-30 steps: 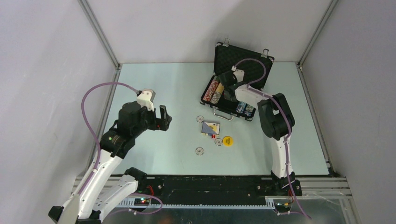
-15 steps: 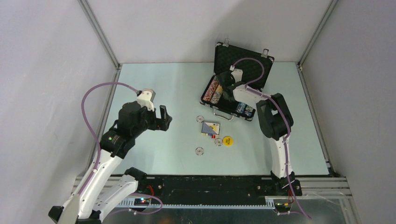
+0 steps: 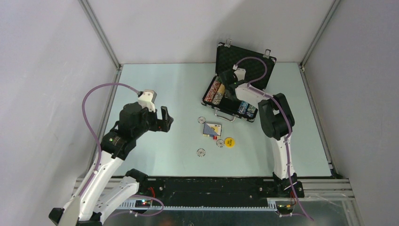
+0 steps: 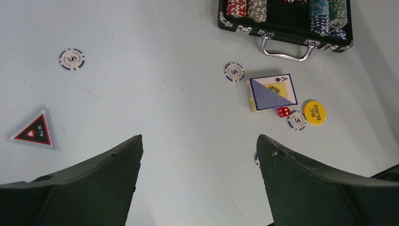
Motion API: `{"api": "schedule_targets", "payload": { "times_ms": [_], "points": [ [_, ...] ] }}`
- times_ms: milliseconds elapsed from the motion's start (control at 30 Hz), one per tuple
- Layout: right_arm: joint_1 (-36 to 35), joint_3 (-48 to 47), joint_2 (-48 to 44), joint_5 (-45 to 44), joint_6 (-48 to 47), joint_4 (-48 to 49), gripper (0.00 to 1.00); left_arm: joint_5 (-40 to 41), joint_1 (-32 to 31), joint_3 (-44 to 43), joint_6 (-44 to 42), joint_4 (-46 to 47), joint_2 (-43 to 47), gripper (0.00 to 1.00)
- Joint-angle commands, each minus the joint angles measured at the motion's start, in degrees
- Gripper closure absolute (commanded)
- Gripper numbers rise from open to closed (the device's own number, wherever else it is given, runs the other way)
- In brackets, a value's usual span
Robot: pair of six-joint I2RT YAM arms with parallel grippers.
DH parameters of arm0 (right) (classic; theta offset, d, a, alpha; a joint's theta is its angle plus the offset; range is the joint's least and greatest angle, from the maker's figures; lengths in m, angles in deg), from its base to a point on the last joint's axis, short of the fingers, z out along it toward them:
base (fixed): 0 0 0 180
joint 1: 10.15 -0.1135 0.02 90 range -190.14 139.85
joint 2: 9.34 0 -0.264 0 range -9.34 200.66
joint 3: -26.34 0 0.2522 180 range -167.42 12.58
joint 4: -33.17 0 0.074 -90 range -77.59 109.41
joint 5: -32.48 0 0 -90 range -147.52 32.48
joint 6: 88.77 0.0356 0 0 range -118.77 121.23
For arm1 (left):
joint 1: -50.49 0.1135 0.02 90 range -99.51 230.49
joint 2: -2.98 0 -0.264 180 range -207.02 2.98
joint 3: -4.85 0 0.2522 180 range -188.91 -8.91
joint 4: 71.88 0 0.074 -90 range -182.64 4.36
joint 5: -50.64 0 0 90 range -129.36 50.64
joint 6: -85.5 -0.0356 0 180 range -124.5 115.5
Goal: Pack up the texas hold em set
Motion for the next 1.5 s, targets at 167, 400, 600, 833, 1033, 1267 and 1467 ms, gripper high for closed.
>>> {"api": "schedule_targets", "payload": {
  "times_ms": [167, 400, 600, 833, 1033, 1267, 1467],
  "points": [
    [0.1, -0.1, -0.5, -0.3, 1.0, 0.5, 0.65, -0.9, 0.4, 0.0, -1.5, 1.8, -0.1, 0.04],
    [0.2, 0.5, -0.9, 0.0, 1.1, 1.0, 0.90, -0.9, 0.4, 0.0, -1.6, 1.8, -0.1, 0.04],
    [-0.1, 2.0, -2.1, -0.8, 1.1, 2.1, 0.94, -0.9, 0.4, 0.0, -1.6, 1.8, 0.0, 0.04],
    [-1.6, 5.1, -4.7, -4.8, -0.4, 6.0, 0.94, -0.9, 0.4, 0.0, -1.6, 1.8, 0.0, 0.04],
    [-2.9, 6.2, -5.1, -7.7, -2.1, 8.4, 0.95, -0.9, 0.4, 0.0, -1.6, 1.8, 0.0, 0.04],
    [-4.2, 9.1, -6.6, -10.2, -4.2, 12.6, 0.98, -1.0, 0.4, 0.0, -1.6, 1.9, 0.0, 0.04],
    [-4.7, 10.1, -6.6, -11.6, -6.2, 15.1, 1.00, -0.9, 0.4, -0.1, -1.6, 1.9, -0.1, 0.04]
  ]
}}
